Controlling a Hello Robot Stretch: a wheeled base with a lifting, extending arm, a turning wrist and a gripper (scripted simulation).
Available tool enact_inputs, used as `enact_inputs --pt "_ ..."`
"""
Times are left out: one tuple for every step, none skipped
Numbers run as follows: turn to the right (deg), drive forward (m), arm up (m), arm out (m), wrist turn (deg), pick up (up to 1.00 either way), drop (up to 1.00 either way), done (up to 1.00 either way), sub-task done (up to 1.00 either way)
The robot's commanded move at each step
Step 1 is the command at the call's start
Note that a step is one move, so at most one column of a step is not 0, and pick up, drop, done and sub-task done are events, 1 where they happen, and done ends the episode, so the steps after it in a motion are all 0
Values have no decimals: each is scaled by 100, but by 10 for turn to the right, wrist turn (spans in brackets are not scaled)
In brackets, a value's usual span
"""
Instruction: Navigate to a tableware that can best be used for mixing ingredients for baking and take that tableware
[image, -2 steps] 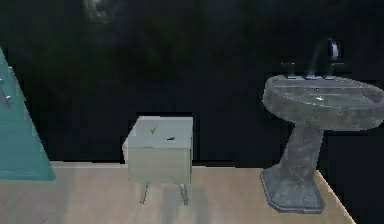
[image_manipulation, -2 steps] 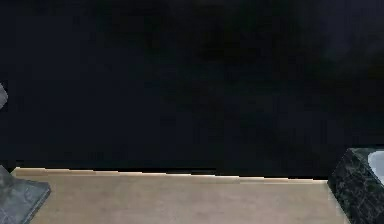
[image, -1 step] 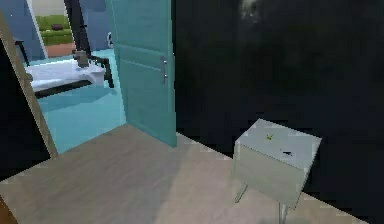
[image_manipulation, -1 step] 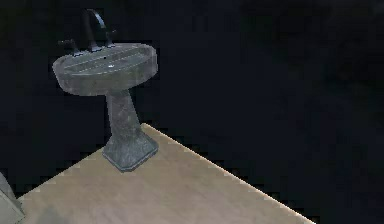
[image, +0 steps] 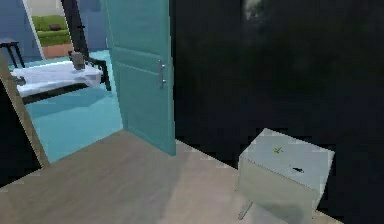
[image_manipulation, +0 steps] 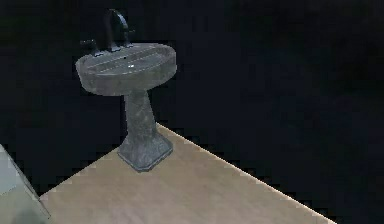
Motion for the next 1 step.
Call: enact_inputs --pt "0 40 0 0 0 0 0 0 0"
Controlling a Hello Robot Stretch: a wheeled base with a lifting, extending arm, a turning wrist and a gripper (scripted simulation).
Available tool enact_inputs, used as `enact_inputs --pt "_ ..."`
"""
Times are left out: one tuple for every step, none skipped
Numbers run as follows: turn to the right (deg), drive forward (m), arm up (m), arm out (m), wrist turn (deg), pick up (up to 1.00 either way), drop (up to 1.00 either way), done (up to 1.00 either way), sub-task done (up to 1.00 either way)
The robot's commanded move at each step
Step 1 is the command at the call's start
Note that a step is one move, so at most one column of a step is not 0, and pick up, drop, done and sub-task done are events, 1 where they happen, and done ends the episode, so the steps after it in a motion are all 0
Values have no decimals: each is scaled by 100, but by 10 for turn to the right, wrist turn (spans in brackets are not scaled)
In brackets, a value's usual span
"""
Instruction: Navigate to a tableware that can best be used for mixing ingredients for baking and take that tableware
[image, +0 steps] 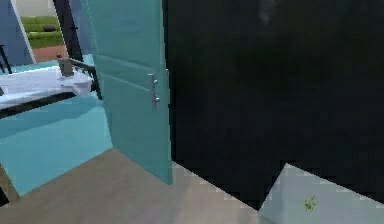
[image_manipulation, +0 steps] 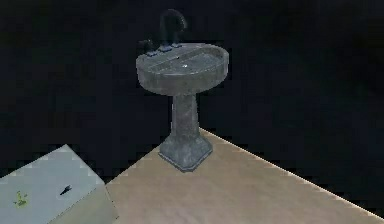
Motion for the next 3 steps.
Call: enact_inputs --pt "-330 0 0 0 0 0 0 0 0" --pt "0 100 0 0 0 0 0 0 0" --pt "-30 0 0 0 0 0 0 0 0"
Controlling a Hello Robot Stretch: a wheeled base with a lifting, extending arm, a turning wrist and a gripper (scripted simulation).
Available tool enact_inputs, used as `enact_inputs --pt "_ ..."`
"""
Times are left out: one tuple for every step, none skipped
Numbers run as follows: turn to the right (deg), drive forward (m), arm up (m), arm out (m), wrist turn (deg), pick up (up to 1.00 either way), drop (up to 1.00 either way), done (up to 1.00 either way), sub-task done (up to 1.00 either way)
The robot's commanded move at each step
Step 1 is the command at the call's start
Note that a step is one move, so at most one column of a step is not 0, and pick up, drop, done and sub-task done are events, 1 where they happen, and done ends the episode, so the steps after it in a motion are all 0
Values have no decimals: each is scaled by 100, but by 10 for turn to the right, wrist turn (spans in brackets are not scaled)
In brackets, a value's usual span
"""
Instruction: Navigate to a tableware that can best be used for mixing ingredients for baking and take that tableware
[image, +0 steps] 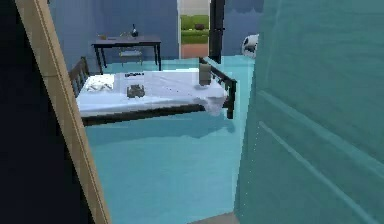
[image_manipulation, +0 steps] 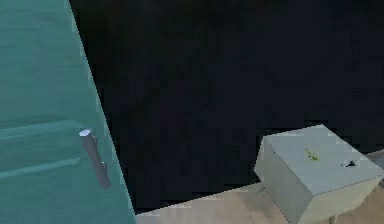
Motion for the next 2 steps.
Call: enact_inputs --pt "-30 0 0 0 0 0 0 0 0" --pt "0 100 0 0 0 0 0 0 0"
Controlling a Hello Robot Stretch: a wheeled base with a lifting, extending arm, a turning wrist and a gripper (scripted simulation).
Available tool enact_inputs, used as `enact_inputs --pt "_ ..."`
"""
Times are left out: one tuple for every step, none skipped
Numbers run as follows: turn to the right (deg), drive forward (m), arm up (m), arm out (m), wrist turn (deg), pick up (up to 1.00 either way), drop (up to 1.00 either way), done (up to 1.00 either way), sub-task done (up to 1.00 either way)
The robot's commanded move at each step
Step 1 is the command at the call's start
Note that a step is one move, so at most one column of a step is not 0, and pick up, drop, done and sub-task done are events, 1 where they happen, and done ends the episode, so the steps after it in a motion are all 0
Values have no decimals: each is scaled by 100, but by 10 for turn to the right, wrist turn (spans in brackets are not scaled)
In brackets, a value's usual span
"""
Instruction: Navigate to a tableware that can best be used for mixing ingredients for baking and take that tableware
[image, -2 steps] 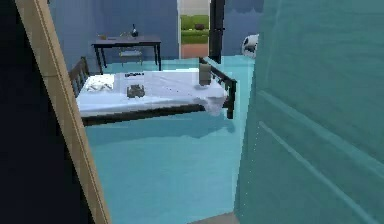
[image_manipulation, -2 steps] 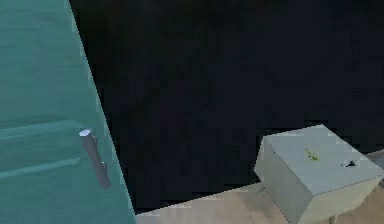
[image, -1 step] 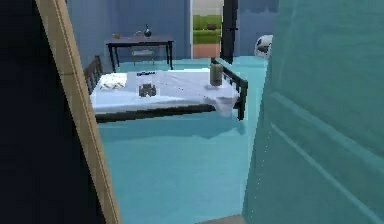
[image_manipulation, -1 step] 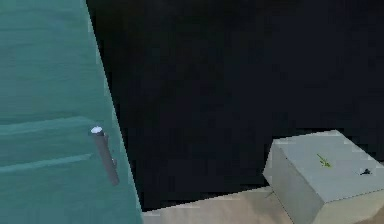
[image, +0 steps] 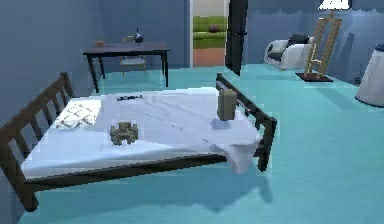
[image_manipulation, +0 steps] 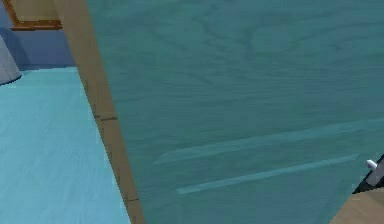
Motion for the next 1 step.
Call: enact_inputs --pt "-30 0 0 0 0 0 0 0 0"
